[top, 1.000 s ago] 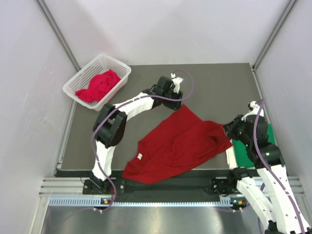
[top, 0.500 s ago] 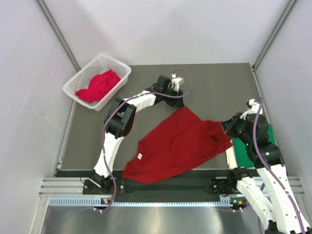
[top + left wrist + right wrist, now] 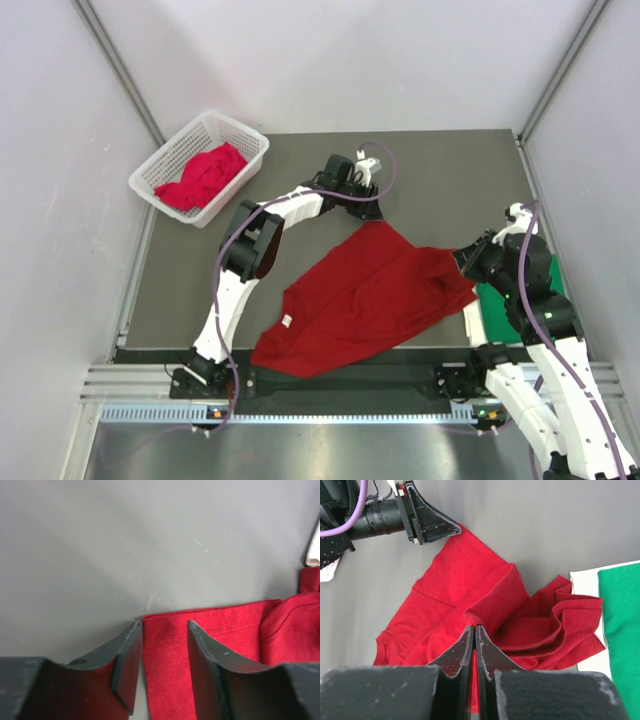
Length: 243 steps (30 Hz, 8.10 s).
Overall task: Fold and stack the t-shirts
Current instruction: Flatten the tshirt out, then fold the tshirt
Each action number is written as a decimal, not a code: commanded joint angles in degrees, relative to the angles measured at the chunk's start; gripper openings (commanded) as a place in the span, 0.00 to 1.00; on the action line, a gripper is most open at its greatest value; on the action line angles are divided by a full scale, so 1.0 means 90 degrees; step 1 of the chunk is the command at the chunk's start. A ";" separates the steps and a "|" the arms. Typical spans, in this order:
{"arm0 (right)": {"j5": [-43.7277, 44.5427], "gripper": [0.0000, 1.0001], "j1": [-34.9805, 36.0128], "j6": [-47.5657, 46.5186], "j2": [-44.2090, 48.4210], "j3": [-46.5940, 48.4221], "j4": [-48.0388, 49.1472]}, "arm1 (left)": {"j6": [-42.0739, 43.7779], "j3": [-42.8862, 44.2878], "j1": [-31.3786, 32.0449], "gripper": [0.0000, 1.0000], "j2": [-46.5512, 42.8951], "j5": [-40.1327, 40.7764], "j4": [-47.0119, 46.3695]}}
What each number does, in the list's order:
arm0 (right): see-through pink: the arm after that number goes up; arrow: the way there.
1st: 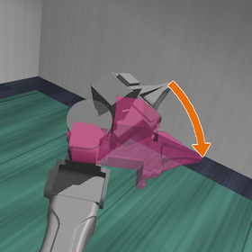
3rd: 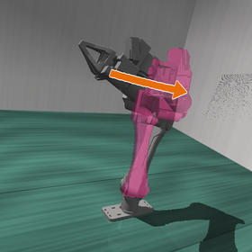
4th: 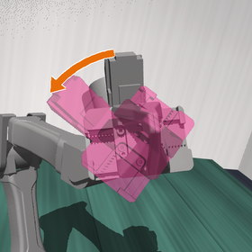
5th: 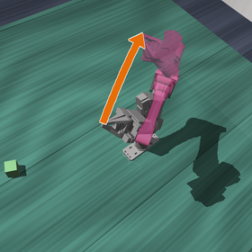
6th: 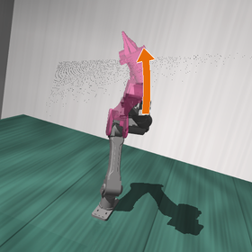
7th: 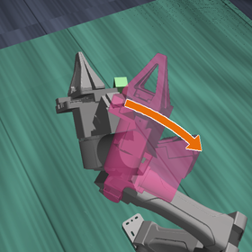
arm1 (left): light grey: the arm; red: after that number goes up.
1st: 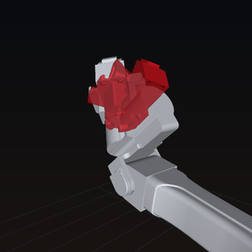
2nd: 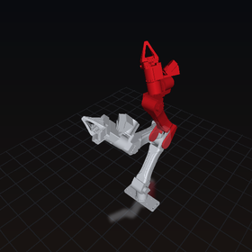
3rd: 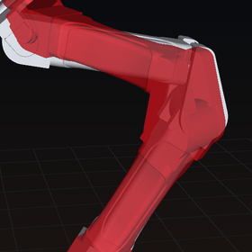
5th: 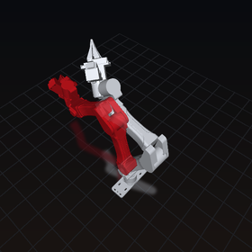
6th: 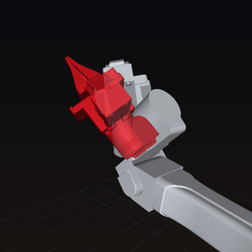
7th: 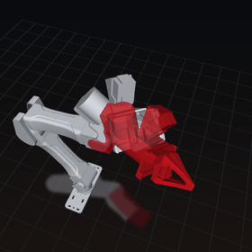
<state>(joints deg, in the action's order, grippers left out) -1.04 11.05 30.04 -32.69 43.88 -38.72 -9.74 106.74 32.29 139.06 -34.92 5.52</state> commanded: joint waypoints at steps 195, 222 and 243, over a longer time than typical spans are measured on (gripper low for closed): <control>-0.2326 0.00 -0.1609 -0.0037 -1.2999 0.9265 0.6899 | 0.2625 0.1490 -0.2416 0.00 -0.0832 0.5764 -0.1570; -0.2687 0.00 -0.1599 0.0139 -1.2191 0.8309 0.7448 | 0.2723 0.0064 -0.2494 0.00 -0.2618 0.5529 -0.1815; -0.2248 0.00 -0.1599 -0.1463 -0.2905 0.4422 0.3308 | 0.1385 -0.1772 -0.2397 0.00 -0.8614 0.4388 -0.1424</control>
<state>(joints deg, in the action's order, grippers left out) -22.11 -3.16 21.02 -66.24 85.30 2.15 4.27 92.23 10.83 66.04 7.42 -6.87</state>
